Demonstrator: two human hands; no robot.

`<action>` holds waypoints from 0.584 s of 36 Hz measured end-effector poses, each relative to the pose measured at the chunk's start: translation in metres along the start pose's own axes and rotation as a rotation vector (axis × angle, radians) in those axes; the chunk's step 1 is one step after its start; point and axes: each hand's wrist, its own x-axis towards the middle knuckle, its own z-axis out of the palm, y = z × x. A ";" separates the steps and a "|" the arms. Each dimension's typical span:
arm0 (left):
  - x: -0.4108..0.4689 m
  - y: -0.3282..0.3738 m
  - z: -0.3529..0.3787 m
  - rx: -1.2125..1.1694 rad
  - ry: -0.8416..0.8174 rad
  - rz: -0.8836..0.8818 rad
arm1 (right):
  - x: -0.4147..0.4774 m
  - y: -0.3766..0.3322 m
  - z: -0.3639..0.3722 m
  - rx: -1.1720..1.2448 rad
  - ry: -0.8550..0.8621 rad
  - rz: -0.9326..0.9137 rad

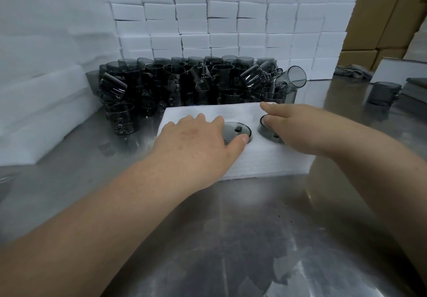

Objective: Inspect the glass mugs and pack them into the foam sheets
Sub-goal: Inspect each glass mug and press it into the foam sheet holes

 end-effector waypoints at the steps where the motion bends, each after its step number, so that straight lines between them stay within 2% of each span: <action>1: 0.000 0.000 0.000 0.003 -0.001 0.000 | 0.000 0.000 0.000 -0.010 -0.004 0.000; 21: 0.001 -0.001 0.003 0.003 0.001 0.009 | 0.001 -0.007 0.001 -0.263 -0.136 -0.009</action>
